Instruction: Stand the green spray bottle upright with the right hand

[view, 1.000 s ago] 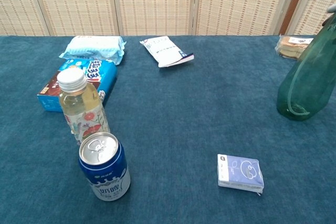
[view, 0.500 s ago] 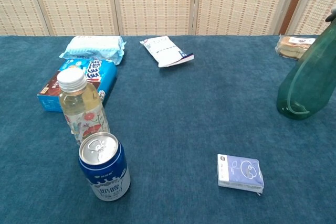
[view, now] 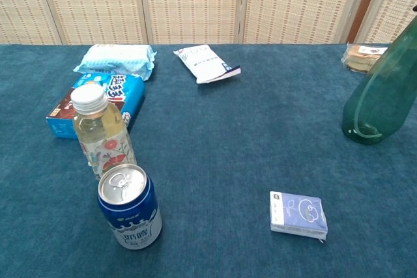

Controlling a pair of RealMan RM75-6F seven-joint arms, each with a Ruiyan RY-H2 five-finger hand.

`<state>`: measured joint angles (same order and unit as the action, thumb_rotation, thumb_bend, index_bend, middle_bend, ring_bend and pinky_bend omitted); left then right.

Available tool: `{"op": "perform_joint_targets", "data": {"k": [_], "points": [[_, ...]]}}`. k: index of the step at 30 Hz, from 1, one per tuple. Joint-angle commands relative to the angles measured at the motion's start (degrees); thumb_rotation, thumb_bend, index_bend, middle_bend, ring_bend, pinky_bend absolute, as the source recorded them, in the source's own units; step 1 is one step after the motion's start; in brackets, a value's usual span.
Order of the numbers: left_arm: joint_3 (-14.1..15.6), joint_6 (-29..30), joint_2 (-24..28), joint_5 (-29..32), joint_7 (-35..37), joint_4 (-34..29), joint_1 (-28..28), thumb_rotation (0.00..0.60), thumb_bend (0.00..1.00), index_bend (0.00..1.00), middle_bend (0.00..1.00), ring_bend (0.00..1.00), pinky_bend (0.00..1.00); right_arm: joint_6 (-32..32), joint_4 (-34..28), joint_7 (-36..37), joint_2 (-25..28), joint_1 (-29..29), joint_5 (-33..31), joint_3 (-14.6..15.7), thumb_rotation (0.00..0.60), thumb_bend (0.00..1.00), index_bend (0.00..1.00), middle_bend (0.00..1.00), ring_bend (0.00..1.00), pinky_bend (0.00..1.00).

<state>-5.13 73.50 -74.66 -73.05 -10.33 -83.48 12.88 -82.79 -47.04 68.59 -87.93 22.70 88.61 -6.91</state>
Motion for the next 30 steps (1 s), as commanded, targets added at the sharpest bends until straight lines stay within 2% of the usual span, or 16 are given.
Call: {"op": "perform_joint_targets", "data": {"k": [1, 5, 11, 16, 22, 30], "points": [[0.03, 0.09, 0.09, 0.01, -0.13, -0.18, -0.07, 0.600, 0.51, 0.05, 0.00, 0.00, 0.00, -0.31, 0.15, 0.02, -0.04, -0.06, 0.10, 0.02, 0.600, 0.22, 0.17, 0.17, 0.14, 0.22], [0.00, 0.22, 0.21, -0.02, -0.39, -0.50, -0.07, 0.600, 0.51, 0.05, 0.00, 0.00, 0.00, -0.81, 0.21, -0.23, 0.01, -0.44, 0.05, 0.11, 0.600, 0.21, 0.15, 0.12, 0.10, 0.19], [-0.11, 0.32, 0.42, -0.12, -1.04, -1.33, 0.11, 0.600, 0.51, 0.05, 0.00, 0.00, 0.00, 0.38, -0.10, -1.19, 1.04, -1.04, -0.50, 0.53, 0.600, 0.21, 0.11, 0.10, 0.08, 0.18], [-0.49, 1.27, 1.24, -0.58, -2.72, -3.31, 0.34, 0.600, 0.51, 0.05, 0.00, 0.00, 0.00, 3.47, -2.71, -4.59, 4.51, -1.90, 0.13, 2.91, 0.600, 0.21, 0.08, 0.05, 0.05, 0.15], [-0.93, 1.91, 2.30, -0.83, -4.86, -5.95, 0.81, 0.600, 0.51, 0.05, 0.00, 0.00, 0.00, 8.78, -10.45, -16.40, 12.02, -2.74, 0.79, 6.44, 0.600, 0.21, 0.04, 0.00, 0.00, 0.12], [-1.39, 2.22, 3.20, 0.07, -6.66, -7.96, 1.03, 0.600, 0.51, 0.05, 0.00, 0.00, 0.00, 14.55, -21.18, -38.56, 20.90, -4.08, -0.52, 9.69, 0.600, 0.22, 0.04, 0.00, 0.00, 0.12]]}}
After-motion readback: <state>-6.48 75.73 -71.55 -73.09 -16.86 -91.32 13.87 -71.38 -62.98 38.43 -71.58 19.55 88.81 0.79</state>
